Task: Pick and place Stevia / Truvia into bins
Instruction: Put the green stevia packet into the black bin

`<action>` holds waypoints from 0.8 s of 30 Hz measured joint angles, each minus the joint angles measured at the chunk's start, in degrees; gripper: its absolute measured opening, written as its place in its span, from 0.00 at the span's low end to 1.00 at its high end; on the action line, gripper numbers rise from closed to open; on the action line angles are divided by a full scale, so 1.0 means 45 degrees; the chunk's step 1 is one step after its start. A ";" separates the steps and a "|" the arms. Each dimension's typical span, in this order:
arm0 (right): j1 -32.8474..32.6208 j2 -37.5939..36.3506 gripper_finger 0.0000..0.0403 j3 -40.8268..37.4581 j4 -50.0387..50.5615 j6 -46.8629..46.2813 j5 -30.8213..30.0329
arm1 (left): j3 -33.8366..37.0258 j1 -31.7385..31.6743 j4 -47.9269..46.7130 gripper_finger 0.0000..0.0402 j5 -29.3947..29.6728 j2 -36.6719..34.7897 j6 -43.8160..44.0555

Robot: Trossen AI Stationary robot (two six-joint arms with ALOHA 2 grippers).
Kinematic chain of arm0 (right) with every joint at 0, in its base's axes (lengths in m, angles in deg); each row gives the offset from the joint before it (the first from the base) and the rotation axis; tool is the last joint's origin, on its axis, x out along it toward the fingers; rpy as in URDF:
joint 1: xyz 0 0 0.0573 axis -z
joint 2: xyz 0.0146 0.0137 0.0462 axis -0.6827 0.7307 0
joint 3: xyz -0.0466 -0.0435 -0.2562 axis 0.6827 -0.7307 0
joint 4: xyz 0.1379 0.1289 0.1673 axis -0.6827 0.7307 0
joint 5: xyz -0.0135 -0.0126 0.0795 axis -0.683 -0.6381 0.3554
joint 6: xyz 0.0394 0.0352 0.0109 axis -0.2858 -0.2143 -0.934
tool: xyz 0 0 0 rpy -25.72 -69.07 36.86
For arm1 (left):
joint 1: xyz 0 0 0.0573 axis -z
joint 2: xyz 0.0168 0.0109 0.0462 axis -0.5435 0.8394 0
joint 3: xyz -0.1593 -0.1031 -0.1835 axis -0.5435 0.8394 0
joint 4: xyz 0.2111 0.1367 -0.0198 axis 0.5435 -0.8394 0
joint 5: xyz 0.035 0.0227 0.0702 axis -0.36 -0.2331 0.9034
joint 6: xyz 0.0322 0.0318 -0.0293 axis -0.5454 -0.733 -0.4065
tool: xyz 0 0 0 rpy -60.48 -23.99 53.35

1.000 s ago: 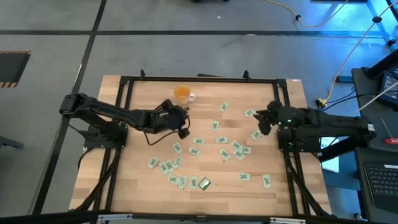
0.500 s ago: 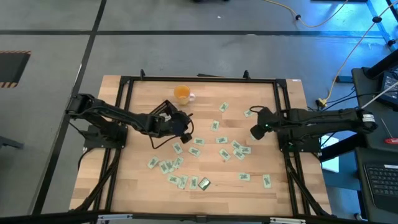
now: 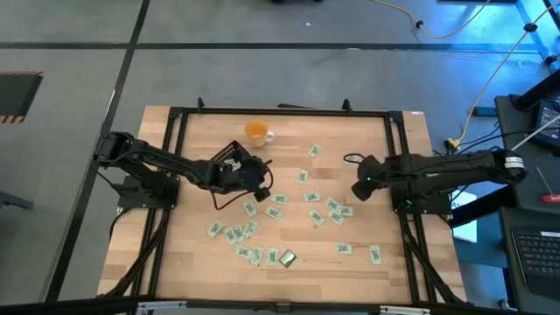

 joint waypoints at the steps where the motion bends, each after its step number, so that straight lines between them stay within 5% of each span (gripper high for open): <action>1: 0.0000 0.0107 0.28 -0.0009 0.0000 -0.0001 0.0000 | 0.0000 -0.0001 0.0002 0.14 0.0001 0.0000 0.0000; 10: -0.0001 0.0339 0.41 -0.0010 -0.0183 0.0213 0.0005 | 0.0000 -0.0002 -0.0003 0.13 0.0019 0.0000 -0.0223; 14: 0.0004 0.0339 0.40 -0.0015 0.0152 -0.1334 0.0005 | 0.0000 -0.0004 -0.0003 0.13 0.0019 0.0000 -0.0228; 24: 0.0001 0.0496 0.29 -0.0019 0.0602 -0.1370 0.0002 | 0.0000 0.0000 -0.0003 0.13 0.0029 0.0000 -0.0223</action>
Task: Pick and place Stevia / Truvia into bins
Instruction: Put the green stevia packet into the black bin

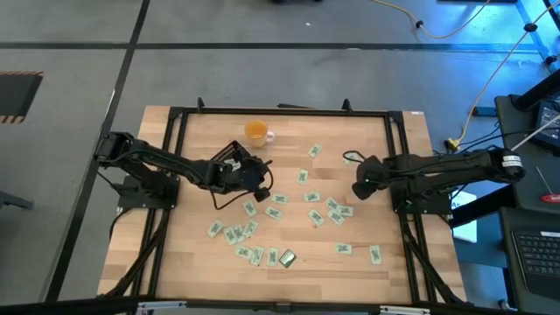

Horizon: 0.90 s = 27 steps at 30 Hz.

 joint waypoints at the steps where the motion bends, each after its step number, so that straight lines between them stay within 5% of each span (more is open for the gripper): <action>1: -0.0002 0.0097 0.29 0.0000 -0.0027 0.0039 0.0003 | 0.0000 -0.0002 0.0000 0.13 0.0005 0.0000 0.0000; 27: -0.0007 0.3341 0.22 0.0063 -0.0927 0.0078 0.0698 | 0.0000 -0.0002 -0.0007 0.12 0.0010 0.0000 -0.0002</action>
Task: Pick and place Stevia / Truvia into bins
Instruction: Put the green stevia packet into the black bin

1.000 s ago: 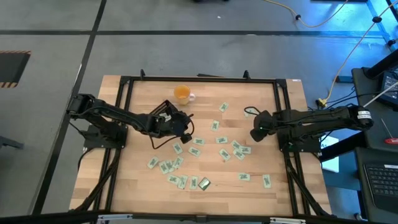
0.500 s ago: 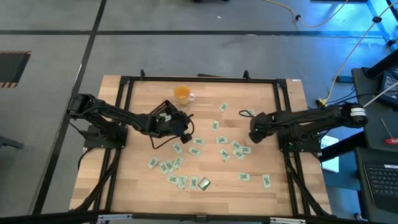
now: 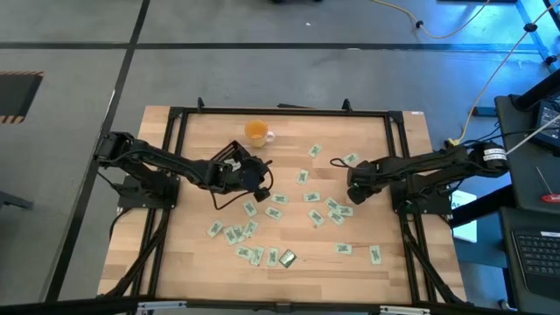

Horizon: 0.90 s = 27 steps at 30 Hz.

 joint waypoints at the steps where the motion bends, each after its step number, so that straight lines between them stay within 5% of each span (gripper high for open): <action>1: 0.0000 0.0036 0.20 0.0000 0.0000 0.0000 0.0014 | 0.0000 0.0000 0.0002 0.12 0.0000 0.0000 0.0002; 12: 0.0000 0.0057 0.01 -0.0025 -0.0005 0.0997 -0.0130 | 0.0000 0.0001 0.0002 0.12 0.0000 0.0000 0.0008; 21: -0.0030 -0.0227 0.01 0.0226 -0.0075 0.2342 -0.0267 | 0.0000 -0.0002 0.0002 0.12 -0.0137 0.0000 0.0010; 27: -0.0296 -0.0462 0.01 0.1421 -0.0823 0.3727 -0.0229 | -0.0005 -0.0002 0.0097 0.12 -0.1633 0.0072 -0.1147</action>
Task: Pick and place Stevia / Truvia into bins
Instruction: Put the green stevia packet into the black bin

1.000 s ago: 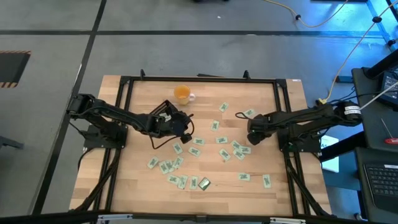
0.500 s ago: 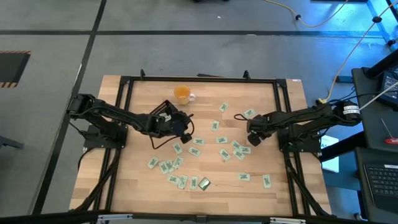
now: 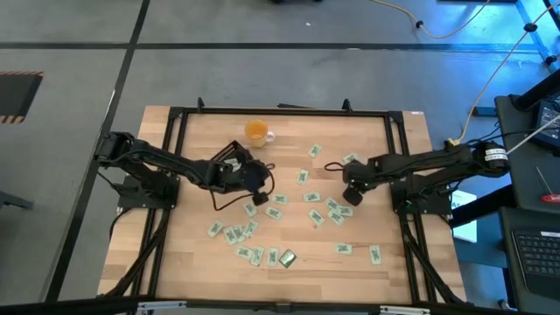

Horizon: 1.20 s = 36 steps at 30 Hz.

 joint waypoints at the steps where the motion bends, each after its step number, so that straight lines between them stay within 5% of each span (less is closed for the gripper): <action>1: -0.0063 -0.0002 0.00 0.0189 -0.0465 0.0321 0.0138 | 0.0003 -0.0001 0.0023 0.12 -0.0538 0.0027 -0.0457; 10: -0.0673 -0.0015 0.00 0.0430 -0.5637 0.3023 0.3683 | -0.0005 0.0451 0.5775 0.12 -0.4863 0.1346 -0.6170; 15: -0.1061 -0.0015 0.00 0.0425 -0.7264 0.3285 0.4759 | -0.0167 0.0833 0.8987 0.13 -0.5748 0.2898 -0.7960; 24: -0.1612 0.0019 0.01 0.0425 -0.8003 0.3243 0.4891 | -0.2494 0.0853 0.8598 0.28 -0.5558 0.5072 -0.7771; 36: -0.1807 0.0019 0.01 0.0430 -0.8222 0.3244 0.4882 | -0.3643 0.0835 0.7300 0.34 -0.4500 0.5504 -0.7735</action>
